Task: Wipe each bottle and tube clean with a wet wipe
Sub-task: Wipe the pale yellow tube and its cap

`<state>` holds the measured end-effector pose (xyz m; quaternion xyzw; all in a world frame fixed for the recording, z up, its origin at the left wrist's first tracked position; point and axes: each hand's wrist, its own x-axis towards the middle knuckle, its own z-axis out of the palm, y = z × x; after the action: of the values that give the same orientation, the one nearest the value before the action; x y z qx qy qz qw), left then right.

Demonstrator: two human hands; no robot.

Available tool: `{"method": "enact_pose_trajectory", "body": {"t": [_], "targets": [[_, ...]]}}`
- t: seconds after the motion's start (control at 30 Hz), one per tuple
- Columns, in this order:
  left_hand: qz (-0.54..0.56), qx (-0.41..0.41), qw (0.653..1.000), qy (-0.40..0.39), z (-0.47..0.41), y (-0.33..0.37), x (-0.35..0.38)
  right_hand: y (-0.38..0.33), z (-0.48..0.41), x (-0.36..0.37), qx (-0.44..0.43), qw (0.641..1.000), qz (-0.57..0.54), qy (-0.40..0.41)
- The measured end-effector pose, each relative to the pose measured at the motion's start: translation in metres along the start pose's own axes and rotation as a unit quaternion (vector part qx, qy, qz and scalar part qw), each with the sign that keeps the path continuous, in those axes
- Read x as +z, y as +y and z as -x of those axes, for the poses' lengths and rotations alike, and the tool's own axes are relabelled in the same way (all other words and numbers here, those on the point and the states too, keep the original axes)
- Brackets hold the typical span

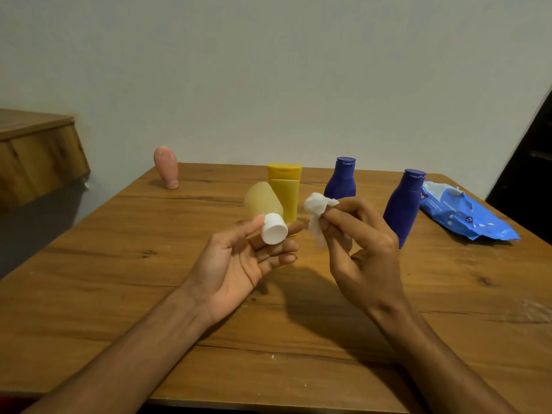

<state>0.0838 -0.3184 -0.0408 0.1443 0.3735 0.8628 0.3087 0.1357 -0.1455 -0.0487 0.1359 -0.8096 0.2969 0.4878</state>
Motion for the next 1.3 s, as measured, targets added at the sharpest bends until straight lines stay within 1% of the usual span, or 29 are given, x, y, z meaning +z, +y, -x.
{"method": "enact_pose_trajectory", "body": {"t": [0.1, 0.2, 0.37, 0.43, 0.57, 0.7, 0.83, 0.97, 1.07, 1.13, 1.3], "targets": [[0.012, 0.003, 1.000, 0.015, -0.001, 0.002, 0.000, -0.004, 0.000, 0.002, -0.017, 1.000, -0.010, 0.010], [0.018, 0.005, 0.999, 0.032, -0.002, 0.002, -0.002, -0.005, 0.003, 0.004, -0.044, 0.999, -0.008, 0.004], [0.026, -0.007, 0.998, 0.061, -0.004, 0.000, -0.004, -0.005, 0.006, 0.007, -0.111, 0.993, 0.033, -0.023], [0.034, -0.026, 0.997, 0.057, -0.004, -0.002, -0.006, -0.007, 0.006, 0.009, -0.139, 0.988, 0.054, -0.026], [0.047, -0.044, 0.998, 0.021, -0.003, -0.006, -0.006, -0.008, 0.008, 0.013, -0.180, 0.979, 0.088, -0.033], [0.035, -0.038, 0.998, 0.038, -0.005, -0.010, -0.005, -0.008, 0.007, 0.013, -0.164, 0.981, 0.103, 0.000], [0.050, -0.038, 0.997, 0.036, -0.004, -0.012, -0.003, -0.009, 0.009, 0.016, -0.186, 0.977, 0.098, -0.023], [0.028, -0.019, 0.998, 0.060, -0.004, -0.012, -0.002, -0.007, 0.006, 0.014, -0.152, 0.984, 0.095, 0.019], [0.042, -0.023, 0.997, 0.055, -0.001, -0.012, -0.001, -0.009, 0.009, 0.016, -0.185, 0.979, 0.090, -0.018], [0.030, -0.020, 0.998, 0.054, 0.000, -0.011, -0.002, -0.008, 0.009, 0.016, -0.196, 0.975, 0.099, -0.028], [-0.024, 0.014, 0.997, 0.071, -0.003, -0.009, -0.002, -0.008, 0.006, 0.013, -0.160, 0.982, 0.099, 0.026]]}}
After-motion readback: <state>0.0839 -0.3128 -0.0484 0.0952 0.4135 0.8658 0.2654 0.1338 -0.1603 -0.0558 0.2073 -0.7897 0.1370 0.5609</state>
